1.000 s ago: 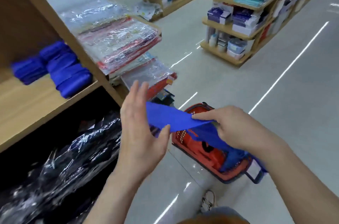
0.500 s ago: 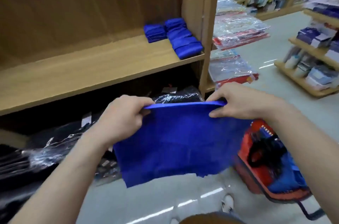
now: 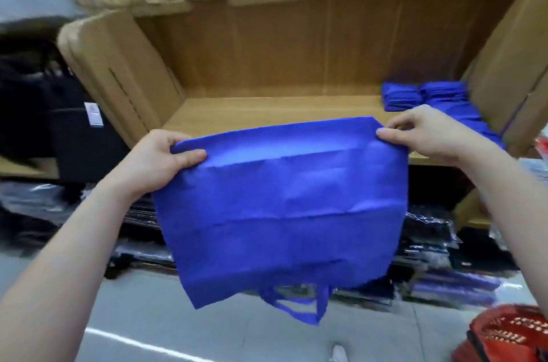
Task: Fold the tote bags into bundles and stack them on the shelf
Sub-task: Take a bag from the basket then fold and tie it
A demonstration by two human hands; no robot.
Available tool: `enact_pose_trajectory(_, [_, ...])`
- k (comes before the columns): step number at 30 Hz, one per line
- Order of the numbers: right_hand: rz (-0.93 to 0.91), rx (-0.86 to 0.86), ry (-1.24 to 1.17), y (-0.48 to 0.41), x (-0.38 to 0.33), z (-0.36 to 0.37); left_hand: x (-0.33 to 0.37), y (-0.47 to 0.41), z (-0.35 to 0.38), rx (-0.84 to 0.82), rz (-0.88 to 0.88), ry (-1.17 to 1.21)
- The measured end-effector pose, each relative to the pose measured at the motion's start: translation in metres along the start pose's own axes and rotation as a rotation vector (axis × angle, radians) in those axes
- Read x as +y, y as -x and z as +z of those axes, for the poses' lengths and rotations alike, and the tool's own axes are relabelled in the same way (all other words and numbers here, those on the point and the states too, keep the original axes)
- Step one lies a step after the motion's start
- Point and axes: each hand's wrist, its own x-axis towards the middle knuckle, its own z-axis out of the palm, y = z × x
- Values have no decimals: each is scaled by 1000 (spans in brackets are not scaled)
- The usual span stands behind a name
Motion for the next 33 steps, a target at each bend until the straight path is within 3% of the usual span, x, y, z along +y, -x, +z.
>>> enact_pose_trajectory(4, [-186, 292, -340, -61, -39, -9, 11, -37, -16, 365, 197, -60])
enact_pose_trajectory(10, [-650, 942, -256, -121, -77, -40, 58, -112, -45, 770, 546, -98])
enact_pose_trajectory(13, [-867, 1063, -240, -133, -69, -30, 56, -138, -48, 879, 671, -105])
enact_pose_trajectory(15, [-953, 992, -174, -141, -48, -13, 33, -153, -41, 899, 734, -192])
enact_pose_trajectory(18, [-871, 771, -49, -148, 0, 33, -22, -170, -14, 802, 700, -437])
enact_pose_trajectory(22, [-585, 303, 156, -153, 62, 109, -112, -196, 28, 384, 447, -709])
enact_pose_trajectory(26, [-193, -217, 353, -157, 73, 146, -168, -225, 49, -27, 263, -721])
enact_pose_trajectory(28, [-167, -293, 565, -163, 66, 155, -185, -235, 52, -154, 246, -668])
enact_pose_trajectory(30, [-189, -247, 665, -167, 55, 160, -193, -240, 47, -188, 278, -611])
enact_pose_trajectory(33, [-205, -237, 608, -177, 46, 177, -208, -252, 30, -209, 358, -539])
